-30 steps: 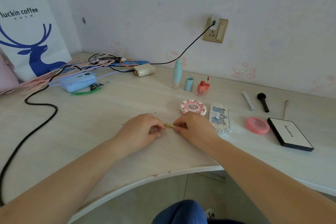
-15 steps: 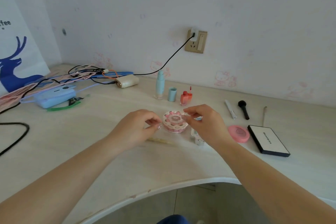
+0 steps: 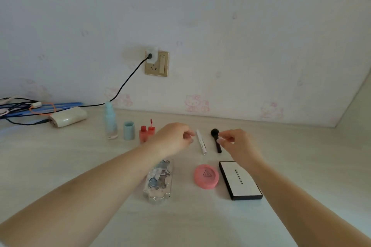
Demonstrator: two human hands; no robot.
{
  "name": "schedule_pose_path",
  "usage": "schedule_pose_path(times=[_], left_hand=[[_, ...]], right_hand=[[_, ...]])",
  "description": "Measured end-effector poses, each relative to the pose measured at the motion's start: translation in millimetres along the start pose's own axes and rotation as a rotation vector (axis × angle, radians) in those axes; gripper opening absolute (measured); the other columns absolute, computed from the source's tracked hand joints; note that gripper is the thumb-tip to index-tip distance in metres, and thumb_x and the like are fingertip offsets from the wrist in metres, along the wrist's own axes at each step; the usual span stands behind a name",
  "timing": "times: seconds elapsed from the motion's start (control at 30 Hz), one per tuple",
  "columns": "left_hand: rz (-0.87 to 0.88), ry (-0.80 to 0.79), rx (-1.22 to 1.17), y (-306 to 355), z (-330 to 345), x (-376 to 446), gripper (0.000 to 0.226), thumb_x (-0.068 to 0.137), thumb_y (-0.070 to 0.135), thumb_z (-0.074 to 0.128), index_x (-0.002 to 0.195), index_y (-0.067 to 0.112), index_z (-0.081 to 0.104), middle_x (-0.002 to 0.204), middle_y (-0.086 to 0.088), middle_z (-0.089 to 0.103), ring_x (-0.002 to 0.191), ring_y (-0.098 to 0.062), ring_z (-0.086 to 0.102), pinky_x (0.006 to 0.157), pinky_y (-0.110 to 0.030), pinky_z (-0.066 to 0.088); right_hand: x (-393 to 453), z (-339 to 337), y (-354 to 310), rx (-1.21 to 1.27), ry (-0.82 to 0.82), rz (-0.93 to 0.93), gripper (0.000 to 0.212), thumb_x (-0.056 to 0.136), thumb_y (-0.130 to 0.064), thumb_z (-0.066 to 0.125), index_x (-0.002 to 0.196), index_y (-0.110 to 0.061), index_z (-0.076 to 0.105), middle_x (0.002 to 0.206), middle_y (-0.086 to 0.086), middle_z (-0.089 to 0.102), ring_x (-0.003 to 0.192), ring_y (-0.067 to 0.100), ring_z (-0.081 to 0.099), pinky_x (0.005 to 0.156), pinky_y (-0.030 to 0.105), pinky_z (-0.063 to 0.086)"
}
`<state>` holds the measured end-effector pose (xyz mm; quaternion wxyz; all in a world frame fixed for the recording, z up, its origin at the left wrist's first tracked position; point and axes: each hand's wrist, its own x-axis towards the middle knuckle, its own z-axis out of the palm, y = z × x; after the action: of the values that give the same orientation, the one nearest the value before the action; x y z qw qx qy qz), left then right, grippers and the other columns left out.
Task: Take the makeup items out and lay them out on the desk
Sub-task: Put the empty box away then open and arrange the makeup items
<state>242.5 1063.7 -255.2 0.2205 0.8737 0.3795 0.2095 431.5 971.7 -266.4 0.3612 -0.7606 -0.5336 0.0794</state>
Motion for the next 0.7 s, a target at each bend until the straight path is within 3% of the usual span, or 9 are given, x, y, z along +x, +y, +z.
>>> schedule_pose_path(times=[0.13,0.23,0.33,0.5,0.57,0.63,0.7], left_hand=[[0.037,-0.070,0.261,5.8,23.8,39.3,0.038,0.091,0.018,0.055,0.128,0.022,0.055,0.128,-0.003,0.057,0.119,-0.022,0.051,0.098,-0.036,0.042],[-0.014,-0.061,0.364,5.9,37.5,54.9,0.042,0.092,0.014,0.051,0.132,0.023,0.050,0.131,-0.005,0.054,0.120,-0.025,0.050,0.096,-0.038,0.044],[-0.095,-0.047,0.294,2.5,47.8,63.9,0.040,0.091,0.012,0.047,0.129,0.021,0.051,0.128,-0.003,0.057,0.116,-0.022,0.053,0.094,-0.033,0.044],[-0.091,-0.055,0.261,2.7,53.0,66.3,0.040,0.083,0.009,0.049,0.120,0.023,0.057,0.117,0.001,0.062,0.108,-0.020,0.056,0.086,-0.030,0.044],[-0.090,-0.058,0.260,1.7,53.5,65.1,0.041,0.083,0.008,0.049,0.121,0.023,0.057,0.118,0.000,0.062,0.109,-0.020,0.056,0.088,-0.031,0.045],[-0.100,-0.032,0.237,-1.6,53.4,62.9,0.039,0.087,0.009,0.046,0.121,0.023,0.057,0.119,0.000,0.062,0.111,-0.020,0.055,0.089,-0.032,0.044],[-0.105,0.008,0.199,-5.8,53.2,58.0,0.034,0.090,0.013,0.046,0.121,0.022,0.058,0.119,0.000,0.063,0.112,-0.020,0.055,0.090,-0.032,0.044]], right_hand=[[18.7,12.9,3.3,-0.256,-0.104,-0.016,0.029,0.086,-0.037,0.060,0.111,-0.025,0.067,0.105,-0.003,0.064,0.095,0.018,0.061,0.096,0.035,0.041],[32.9,30.3,-2.0,-0.424,-0.176,-0.072,0.038,0.086,-0.047,0.055,0.117,-0.028,0.063,0.117,-0.004,0.059,0.106,0.018,0.058,0.086,0.033,0.040],[43.8,47.8,-5.0,-0.574,-0.193,-0.112,0.037,0.086,-0.052,0.049,0.108,-0.028,0.065,0.107,-0.002,0.060,0.096,0.019,0.059,0.072,0.033,0.033],[50.1,64.1,-7.3,-0.717,-0.186,-0.118,0.018,0.083,-0.027,0.050,0.093,-0.023,0.065,0.067,-0.005,0.037,0.071,0.020,0.045,0.069,0.032,0.029],[51.8,67.7,-8.2,-0.701,-0.192,-0.121,0.017,0.083,-0.021,0.047,0.093,-0.019,0.062,0.072,-0.002,0.047,0.072,0.021,0.047,0.068,0.032,0.030],[53.7,68.5,-10.2,-0.676,-0.206,-0.101,0.019,0.084,-0.015,0.047,0.098,-0.016,0.061,0.091,0.003,0.060,0.082,0.024,0.056,0.068,0.031,0.034],[54.7,67.0,-12.6,-0.667,-0.224,-0.067,0.022,0.084,-0.009,0.047,0.100,-0.013,0.060,0.100,0.007,0.062,0.087,0.026,0.059,0.066,0.029,0.037]])
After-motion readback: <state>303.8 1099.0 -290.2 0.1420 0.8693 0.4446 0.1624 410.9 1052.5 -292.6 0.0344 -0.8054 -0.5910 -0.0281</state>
